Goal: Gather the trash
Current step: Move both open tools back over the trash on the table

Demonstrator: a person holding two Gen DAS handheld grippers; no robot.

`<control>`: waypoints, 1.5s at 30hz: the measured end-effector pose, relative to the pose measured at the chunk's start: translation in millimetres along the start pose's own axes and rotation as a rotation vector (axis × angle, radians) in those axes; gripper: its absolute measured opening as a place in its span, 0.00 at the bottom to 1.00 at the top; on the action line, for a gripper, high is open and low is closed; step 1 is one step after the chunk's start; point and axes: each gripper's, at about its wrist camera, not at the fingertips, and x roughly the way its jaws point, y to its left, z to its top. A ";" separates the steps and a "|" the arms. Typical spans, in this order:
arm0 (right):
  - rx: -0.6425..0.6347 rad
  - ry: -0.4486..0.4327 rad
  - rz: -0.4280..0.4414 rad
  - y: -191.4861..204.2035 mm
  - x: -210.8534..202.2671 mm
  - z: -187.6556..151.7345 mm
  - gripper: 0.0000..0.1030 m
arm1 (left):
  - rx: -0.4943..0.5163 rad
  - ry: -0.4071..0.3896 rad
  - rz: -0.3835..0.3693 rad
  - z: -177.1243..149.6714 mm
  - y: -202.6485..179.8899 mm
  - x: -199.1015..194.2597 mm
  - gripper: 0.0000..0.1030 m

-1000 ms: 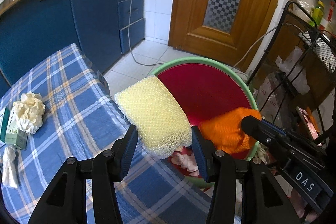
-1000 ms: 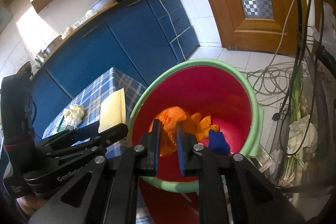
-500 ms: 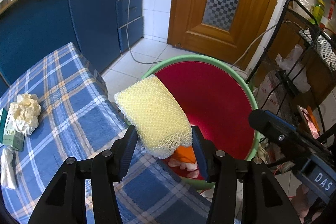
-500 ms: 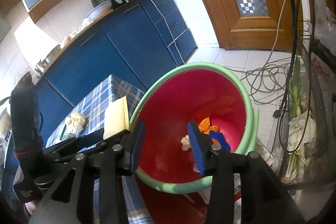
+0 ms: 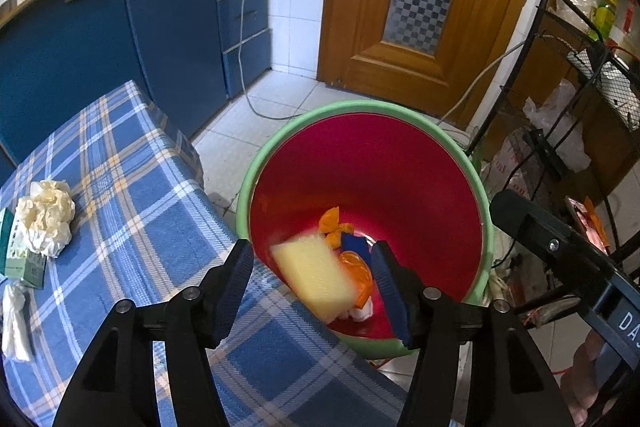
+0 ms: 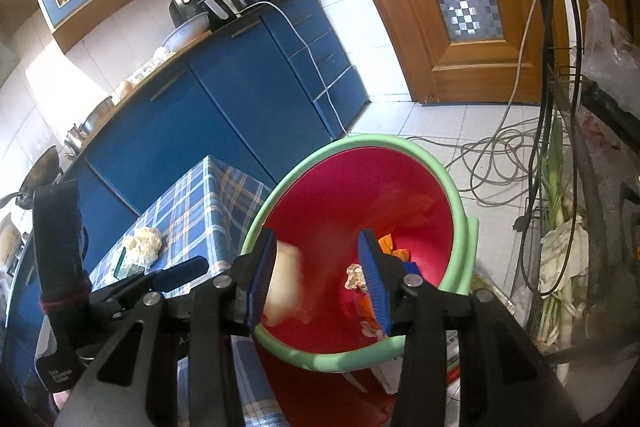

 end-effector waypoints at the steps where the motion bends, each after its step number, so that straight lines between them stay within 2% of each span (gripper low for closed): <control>1: 0.000 0.000 0.001 0.2 -0.5 -0.3 0.45 | 0.000 -0.003 0.001 -0.2 0.2 -1.2 0.61; 10: -0.009 -0.002 0.012 3.4 -4.7 -1.2 0.45 | -0.032 -0.020 0.013 -3.5 7.8 -12.1 0.61; 23: -0.044 0.035 0.032 18.6 -1.6 -8.8 0.57 | -0.112 -0.060 0.050 -19.0 43.6 -46.9 0.61; 30: -0.068 0.050 0.050 32.6 -1.2 -12.5 0.63 | -0.175 -0.089 0.101 -30.4 76.0 -70.1 0.61; 45: -0.139 0.104 0.076 81.3 10.8 -30.9 0.75 | -0.342 -0.153 0.269 -62.7 168.5 -120.0 0.61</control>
